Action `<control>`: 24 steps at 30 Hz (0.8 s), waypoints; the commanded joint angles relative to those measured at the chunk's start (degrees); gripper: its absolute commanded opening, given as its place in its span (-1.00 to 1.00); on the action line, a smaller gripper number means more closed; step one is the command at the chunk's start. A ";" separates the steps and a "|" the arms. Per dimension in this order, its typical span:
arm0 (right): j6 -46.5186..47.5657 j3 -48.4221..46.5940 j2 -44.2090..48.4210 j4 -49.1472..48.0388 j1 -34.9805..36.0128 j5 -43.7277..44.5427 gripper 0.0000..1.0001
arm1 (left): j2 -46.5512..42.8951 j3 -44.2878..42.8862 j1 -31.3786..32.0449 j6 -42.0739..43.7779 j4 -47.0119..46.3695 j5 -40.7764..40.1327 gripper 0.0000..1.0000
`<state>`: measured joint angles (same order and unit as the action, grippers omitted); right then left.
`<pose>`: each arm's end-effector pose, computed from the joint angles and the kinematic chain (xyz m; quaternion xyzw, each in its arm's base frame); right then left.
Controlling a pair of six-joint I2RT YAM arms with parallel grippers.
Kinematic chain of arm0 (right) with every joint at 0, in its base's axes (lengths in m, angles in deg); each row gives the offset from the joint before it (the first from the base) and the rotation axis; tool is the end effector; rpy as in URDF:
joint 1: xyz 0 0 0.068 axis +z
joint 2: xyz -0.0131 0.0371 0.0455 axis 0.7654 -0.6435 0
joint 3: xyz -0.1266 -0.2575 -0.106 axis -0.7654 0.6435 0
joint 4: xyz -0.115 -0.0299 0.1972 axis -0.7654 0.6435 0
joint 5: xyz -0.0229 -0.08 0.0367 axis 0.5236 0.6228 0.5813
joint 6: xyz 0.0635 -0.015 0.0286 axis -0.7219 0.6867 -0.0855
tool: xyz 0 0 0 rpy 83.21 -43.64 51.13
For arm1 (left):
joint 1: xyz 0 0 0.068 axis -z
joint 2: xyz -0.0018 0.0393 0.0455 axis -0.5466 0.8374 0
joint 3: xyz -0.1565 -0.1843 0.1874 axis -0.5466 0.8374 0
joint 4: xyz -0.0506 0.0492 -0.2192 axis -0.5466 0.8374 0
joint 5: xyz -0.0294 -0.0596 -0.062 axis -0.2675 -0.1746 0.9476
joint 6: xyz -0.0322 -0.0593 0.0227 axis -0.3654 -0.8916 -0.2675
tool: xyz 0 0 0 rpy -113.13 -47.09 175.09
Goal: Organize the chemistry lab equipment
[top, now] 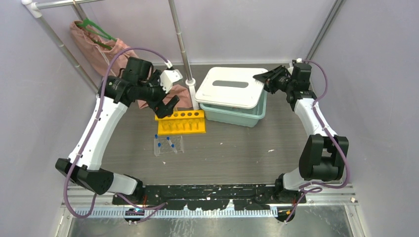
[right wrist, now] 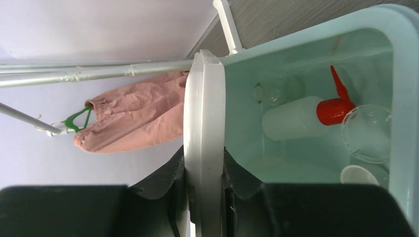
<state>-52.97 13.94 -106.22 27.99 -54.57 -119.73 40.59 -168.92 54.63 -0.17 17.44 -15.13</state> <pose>0.3291 0.0077 0.3485 0.2867 0.7575 0.4749 0.3442 0.2074 -0.1010 0.4304 0.4508 0.8146 -0.1225 0.3438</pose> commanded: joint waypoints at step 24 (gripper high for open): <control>27.40 -20.62 -0.43 41.82 1.81 34.59 0.25 | 10.28 -6.65 2.76 -7.90 -3.89 -2.33 0.93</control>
<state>-29.71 -2.98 -109.54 65.74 -53.61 -91.36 46.51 -168.76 57.14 -6.11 11.43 -16.71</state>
